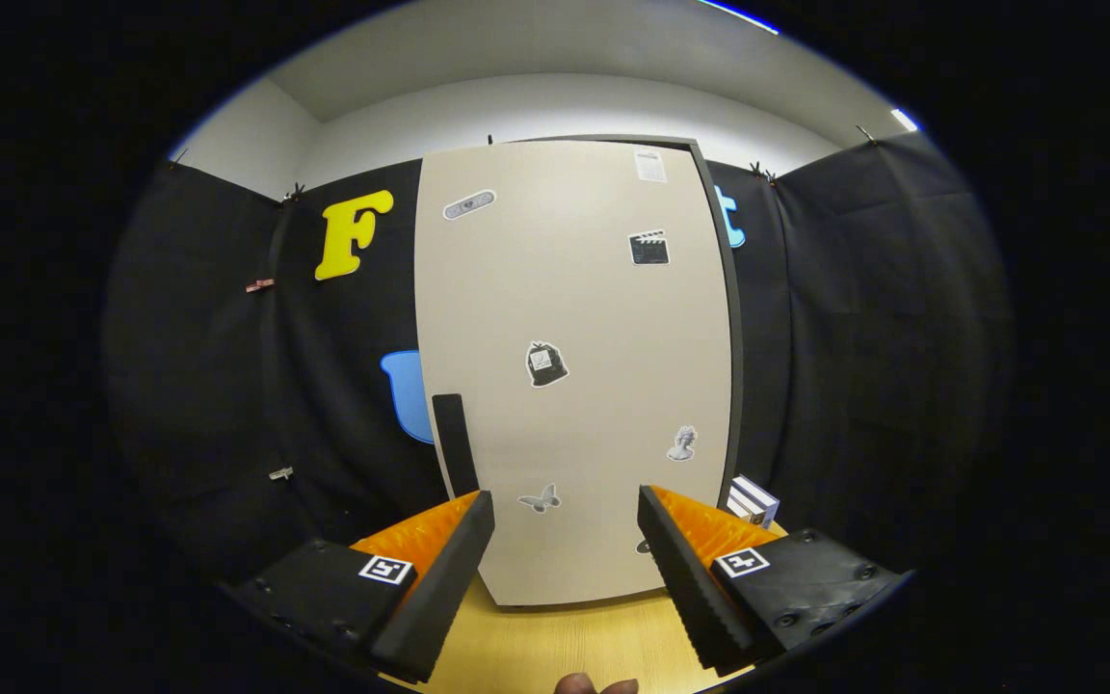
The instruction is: Open the shoe cabinet door, grab the shoes and put them into the shoe cabinet, then close the shoe cabinet door.
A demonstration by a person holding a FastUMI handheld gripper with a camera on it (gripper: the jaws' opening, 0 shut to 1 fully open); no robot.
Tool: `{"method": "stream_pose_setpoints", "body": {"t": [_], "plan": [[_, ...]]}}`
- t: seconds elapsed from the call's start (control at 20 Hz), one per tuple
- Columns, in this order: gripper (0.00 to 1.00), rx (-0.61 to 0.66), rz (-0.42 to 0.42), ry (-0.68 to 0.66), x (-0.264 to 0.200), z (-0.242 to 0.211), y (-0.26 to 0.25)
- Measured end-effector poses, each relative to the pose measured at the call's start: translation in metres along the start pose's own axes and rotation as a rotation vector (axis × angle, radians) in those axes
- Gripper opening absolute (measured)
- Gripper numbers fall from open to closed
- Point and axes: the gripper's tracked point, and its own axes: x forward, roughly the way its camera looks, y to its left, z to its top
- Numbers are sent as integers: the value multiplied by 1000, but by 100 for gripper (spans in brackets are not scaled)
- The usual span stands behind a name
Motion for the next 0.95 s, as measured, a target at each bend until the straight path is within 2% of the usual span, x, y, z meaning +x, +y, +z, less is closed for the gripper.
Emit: {"method": "stream_pose_setpoints", "body": {"t": [0.95], "plan": [[98,10,1,-9,-2,1,-3]]}}
